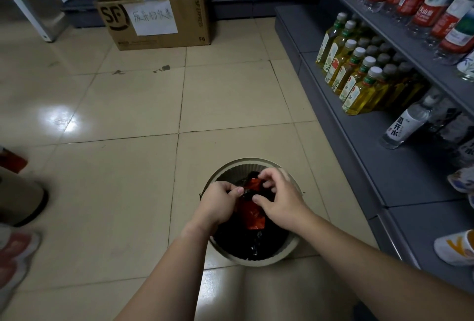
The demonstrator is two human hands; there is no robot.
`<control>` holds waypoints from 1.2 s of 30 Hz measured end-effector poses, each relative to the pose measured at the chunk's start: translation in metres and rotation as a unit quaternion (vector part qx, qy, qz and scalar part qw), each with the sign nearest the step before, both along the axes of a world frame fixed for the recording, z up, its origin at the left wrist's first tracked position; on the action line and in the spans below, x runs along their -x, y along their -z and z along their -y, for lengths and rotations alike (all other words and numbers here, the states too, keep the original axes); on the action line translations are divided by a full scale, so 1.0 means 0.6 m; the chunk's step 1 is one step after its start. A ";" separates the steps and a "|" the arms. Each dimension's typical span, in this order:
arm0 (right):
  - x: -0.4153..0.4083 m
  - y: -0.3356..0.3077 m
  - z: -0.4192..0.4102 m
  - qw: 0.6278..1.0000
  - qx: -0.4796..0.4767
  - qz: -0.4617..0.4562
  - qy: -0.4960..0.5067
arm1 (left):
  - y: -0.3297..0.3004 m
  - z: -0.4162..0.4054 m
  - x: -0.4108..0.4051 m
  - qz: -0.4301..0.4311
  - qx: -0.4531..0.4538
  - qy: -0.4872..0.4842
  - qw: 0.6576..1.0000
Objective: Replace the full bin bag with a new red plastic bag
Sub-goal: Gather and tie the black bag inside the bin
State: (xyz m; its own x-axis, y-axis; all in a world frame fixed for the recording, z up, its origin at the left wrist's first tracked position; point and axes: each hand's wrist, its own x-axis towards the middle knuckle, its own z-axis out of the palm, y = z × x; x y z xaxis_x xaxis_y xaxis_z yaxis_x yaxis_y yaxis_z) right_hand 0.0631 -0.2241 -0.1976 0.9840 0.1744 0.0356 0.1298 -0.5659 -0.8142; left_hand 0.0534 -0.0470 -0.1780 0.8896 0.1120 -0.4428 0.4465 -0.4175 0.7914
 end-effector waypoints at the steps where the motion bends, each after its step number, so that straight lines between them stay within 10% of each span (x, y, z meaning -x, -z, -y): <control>1: 0.011 0.001 0.001 1.000 -0.006 0.026 0.017 | -0.002 0.000 0.000 -0.010 0.012 -0.001 1.000; 16: 0.020 0.007 -0.029 0.997 -0.053 -0.025 0.052 | -0.015 0.008 -0.004 -0.029 0.132 -0.056 0.989; 29: 0.014 0.026 0.090 0.985 0.150 -0.082 0.022 | 0.041 -0.058 -0.071 0.096 -0.087 -0.163 0.978; 36: 0.020 0.018 0.029 0.925 -0.276 -0.210 0.154 | 0.036 -0.009 -0.061 -0.026 0.159 -0.128 0.979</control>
State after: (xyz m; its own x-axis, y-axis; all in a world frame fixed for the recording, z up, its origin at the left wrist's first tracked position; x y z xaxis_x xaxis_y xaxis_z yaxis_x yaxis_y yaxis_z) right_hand 0.0511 -0.2414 -0.2085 0.9312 -0.0480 -0.3614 -0.3621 -0.0064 -0.9321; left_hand 0.0901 -0.0414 -0.1997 0.8261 0.1767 -0.5351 0.5470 -0.0230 0.8368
